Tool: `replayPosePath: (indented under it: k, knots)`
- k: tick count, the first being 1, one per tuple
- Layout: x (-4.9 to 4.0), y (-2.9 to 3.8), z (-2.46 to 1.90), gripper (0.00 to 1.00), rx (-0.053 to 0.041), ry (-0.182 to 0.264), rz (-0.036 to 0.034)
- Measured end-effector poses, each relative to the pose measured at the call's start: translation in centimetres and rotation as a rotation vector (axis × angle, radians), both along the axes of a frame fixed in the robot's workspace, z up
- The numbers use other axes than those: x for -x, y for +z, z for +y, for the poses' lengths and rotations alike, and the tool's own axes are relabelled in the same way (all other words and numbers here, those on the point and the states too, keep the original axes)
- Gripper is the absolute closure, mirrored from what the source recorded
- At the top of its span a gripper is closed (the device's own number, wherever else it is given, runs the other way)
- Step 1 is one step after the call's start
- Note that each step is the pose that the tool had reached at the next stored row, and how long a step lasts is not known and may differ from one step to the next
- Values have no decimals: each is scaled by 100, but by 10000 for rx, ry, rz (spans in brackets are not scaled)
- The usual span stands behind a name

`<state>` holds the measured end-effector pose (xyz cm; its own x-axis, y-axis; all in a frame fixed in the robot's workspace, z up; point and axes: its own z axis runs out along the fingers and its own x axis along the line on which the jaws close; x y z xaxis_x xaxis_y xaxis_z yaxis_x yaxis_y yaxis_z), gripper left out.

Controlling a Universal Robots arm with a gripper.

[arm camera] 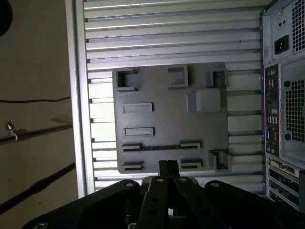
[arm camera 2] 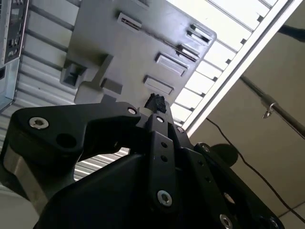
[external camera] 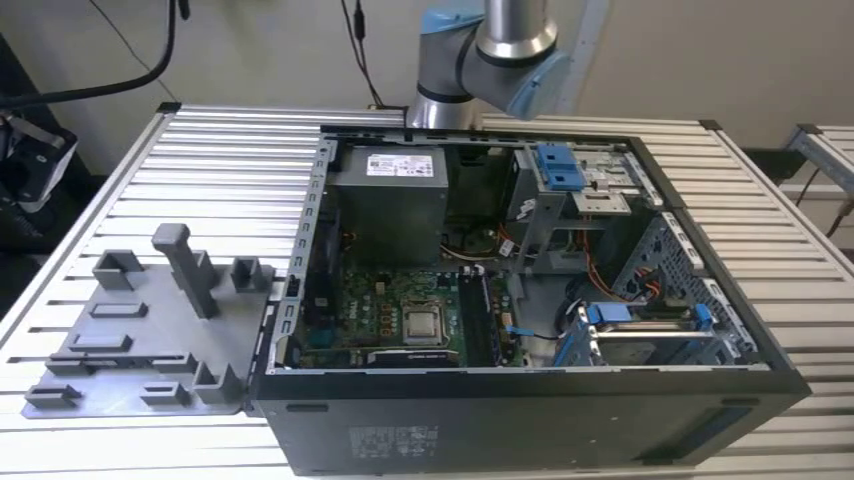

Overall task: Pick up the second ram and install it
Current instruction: 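Reach for the second ram, then pick up the second ram and move it above second insertion slot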

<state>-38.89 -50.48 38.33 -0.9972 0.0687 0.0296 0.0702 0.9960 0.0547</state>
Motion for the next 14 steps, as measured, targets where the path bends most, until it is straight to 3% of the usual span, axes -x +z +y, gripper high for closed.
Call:
replayPosePath:
  k: [4, 14]
  knots:
    - [1, -2, -25, 89, 0, -1, 0]
    - [0, -6, -28, 89, 0, 0, 0]
